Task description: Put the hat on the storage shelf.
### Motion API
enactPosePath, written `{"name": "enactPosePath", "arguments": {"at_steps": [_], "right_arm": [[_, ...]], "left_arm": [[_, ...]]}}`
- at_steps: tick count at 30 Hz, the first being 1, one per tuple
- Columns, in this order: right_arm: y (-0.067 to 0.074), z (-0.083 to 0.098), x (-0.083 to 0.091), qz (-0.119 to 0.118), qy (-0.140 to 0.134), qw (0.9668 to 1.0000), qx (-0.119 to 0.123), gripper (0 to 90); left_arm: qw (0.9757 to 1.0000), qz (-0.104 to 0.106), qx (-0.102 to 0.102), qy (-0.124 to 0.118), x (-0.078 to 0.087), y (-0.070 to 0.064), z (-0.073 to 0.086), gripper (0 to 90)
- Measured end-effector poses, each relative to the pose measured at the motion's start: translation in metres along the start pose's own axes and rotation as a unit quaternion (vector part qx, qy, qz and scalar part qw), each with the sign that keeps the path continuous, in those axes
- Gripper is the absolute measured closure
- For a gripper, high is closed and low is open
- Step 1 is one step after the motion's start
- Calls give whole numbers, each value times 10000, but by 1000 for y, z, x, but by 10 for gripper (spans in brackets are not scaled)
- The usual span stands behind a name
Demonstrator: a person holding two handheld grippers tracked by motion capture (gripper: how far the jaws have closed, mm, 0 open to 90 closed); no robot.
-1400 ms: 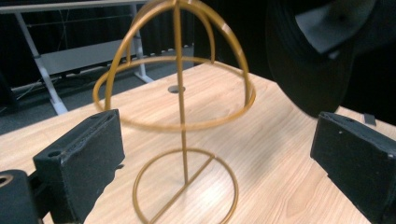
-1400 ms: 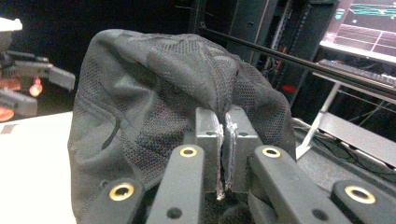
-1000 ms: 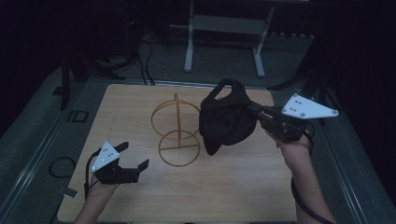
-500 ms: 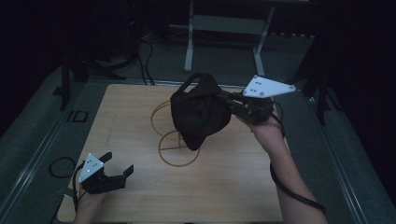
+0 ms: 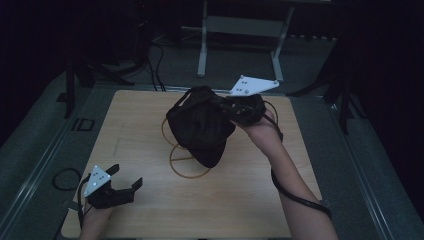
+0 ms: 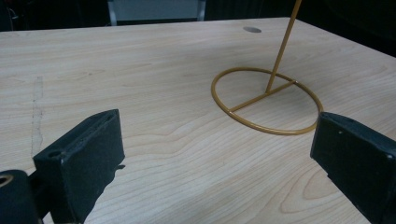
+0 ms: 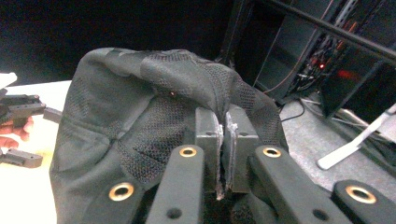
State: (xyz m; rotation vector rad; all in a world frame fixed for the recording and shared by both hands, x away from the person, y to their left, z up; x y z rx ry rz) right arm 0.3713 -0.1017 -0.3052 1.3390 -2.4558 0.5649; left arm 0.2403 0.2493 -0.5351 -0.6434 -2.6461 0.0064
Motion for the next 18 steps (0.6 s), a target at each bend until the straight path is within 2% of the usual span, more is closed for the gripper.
{"name": "enactPosePath", "arguments": {"at_steps": [3, 7, 18], "right_arm": [[0, 1, -7, -80, 57, 9999, -69, 855], [0, 8, -25, -159, 293, 9993, -148, 852], [7, 17, -46, -256, 433, 9984, -255, 830]], "left_arm": [[10000, 11, -1, 21, -1, 0, 1, 32], [10000, 46, -22, 56, -2, -1, 2, 32], [10000, 68, 12, 71, -3, -1, 5, 32]]}}
Point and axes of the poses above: each handheld gripper's, and its own axes: x roughly backward along the jaws, z roughly out of its underside, y roughly to its left, the point moved 2 cm from there along -x, roughly forward along the jaws, and after that the axes turned 2 degrees about y, right-handed, at the moved point
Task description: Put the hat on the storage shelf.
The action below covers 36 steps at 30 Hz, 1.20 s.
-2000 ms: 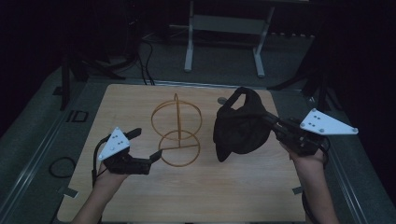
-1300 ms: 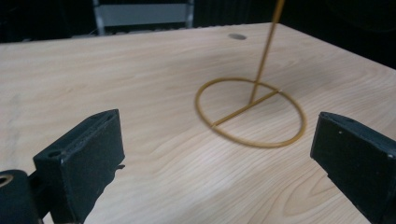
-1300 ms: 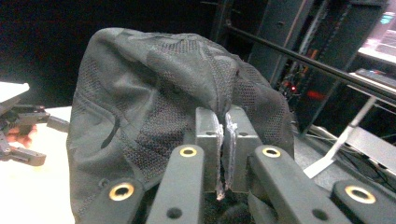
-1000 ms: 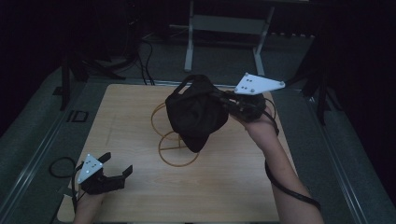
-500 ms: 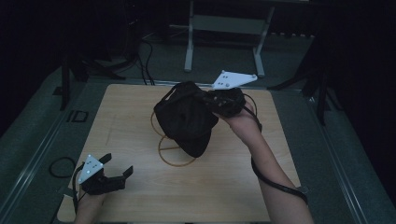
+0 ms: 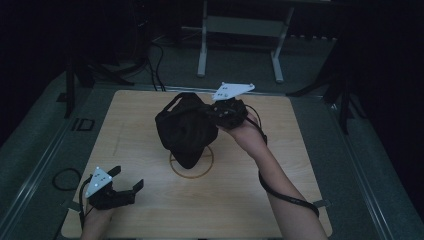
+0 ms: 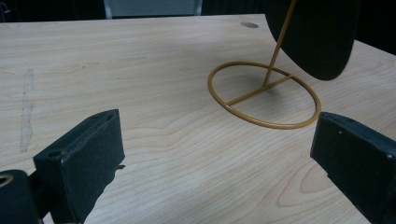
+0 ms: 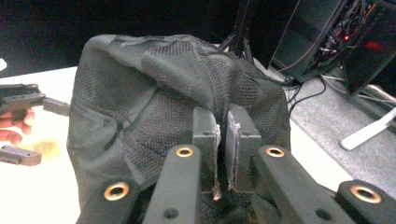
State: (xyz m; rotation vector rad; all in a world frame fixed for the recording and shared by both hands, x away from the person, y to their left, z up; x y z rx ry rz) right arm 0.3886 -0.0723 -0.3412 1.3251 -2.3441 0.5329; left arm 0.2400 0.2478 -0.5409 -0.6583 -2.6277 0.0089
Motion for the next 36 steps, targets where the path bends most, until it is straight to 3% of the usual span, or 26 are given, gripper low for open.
{"name": "enactPosePath", "arguments": {"at_steps": [5, 14, 17, 36], "right_arm": [[-2, 2, -3, -8, 3, 9999, -115, 809], [-2, 5, -8, -202, 74, 9994, -269, 633], [-2, 6, -7, -277, 58, 9991, -319, 622], [0, 13, 8, -260, -56, 9990, -371, 392]], "left_arm": [[10000, -14, 28, -19, 1, 2, 1, 32], [10000, -4, 35, 16, 0, 1, 3, 32], [10000, 5, 59, 1, 0, 1, 3, 32], [9999, -20, 74, -106, 2, 1, 2, 32]]}}
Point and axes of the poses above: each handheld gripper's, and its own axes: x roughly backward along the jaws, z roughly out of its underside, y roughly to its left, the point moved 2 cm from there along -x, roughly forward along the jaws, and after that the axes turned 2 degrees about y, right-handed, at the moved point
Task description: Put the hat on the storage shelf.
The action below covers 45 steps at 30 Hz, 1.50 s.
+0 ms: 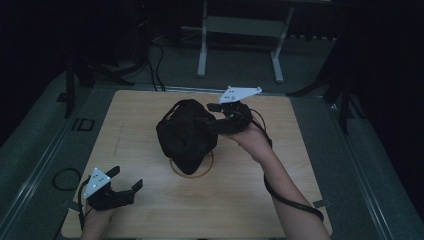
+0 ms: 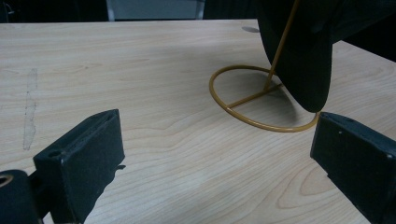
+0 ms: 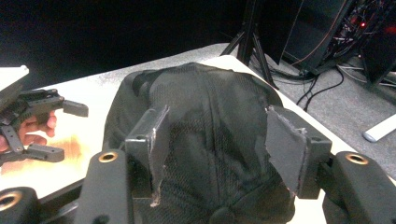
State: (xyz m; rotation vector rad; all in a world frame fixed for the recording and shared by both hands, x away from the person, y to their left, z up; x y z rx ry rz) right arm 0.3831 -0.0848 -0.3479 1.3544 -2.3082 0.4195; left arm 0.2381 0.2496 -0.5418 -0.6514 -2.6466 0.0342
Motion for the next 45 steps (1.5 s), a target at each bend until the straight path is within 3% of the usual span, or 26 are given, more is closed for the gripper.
{"name": "enactPosePath", "arguments": {"at_steps": [5, 9, 12, 15, 20, 45], "right_arm": [[1, 7, 5, 11, -4, 10000, 2, 335], [-3, 14, 10, -124, -136, 9997, -170, 242], [-5, 20, 12, -98, -120, 9999, -75, 159], [-6, 25, 13, -83, -156, 9998, -47, 132], [-8, 34, 15, -147, -171, 9997, -61, 130], [-16, 82, 9, 73, -21, 9999, -148, 131]], "left_arm": [[10000, 59, 10, -77, 1, -2, 1, 32], [10000, 65, -13, -72, 0, -3, 2, 32], [10000, 69, -50, -34, -1, -4, 2, 31], [9999, 76, -60, -42, -1, -4, 2, 32], [9999, 64, -87, -42, -1, -4, 3, 31], [9998, 62, -158, -73, 1, -5, 4, 32]]}}
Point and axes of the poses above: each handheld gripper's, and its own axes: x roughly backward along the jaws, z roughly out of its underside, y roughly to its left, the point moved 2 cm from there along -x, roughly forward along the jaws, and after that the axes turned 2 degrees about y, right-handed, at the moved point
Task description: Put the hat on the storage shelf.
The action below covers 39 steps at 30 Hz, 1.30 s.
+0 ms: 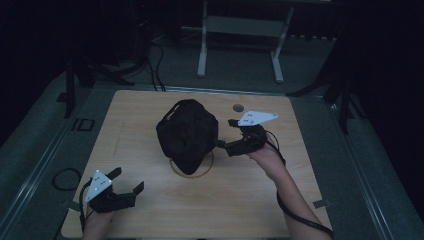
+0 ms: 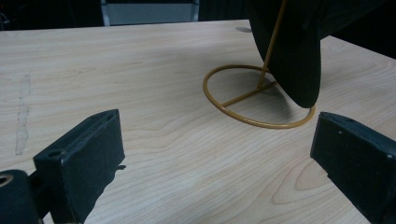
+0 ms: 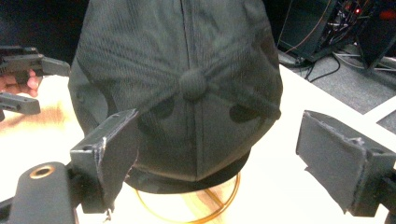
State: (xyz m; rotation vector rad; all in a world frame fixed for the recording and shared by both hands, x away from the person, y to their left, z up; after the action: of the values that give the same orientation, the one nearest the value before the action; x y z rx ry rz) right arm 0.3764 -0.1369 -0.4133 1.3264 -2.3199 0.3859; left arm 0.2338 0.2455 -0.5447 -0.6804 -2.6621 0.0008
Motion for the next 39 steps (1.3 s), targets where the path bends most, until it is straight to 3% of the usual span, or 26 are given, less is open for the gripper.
{"name": "enactPosePath", "arguments": {"at_steps": [31, 39], "right_arm": [[-5, 69, -14, 35, 280, 9995, -103, 137], [-4, 87, -19, 4, 364, 9992, -145, 137]], "left_arm": [[10000, 52, -10, 16, -1, 0, 1, 32], [10000, -27, -27, 33, 0, 0, 0, 32]]}}
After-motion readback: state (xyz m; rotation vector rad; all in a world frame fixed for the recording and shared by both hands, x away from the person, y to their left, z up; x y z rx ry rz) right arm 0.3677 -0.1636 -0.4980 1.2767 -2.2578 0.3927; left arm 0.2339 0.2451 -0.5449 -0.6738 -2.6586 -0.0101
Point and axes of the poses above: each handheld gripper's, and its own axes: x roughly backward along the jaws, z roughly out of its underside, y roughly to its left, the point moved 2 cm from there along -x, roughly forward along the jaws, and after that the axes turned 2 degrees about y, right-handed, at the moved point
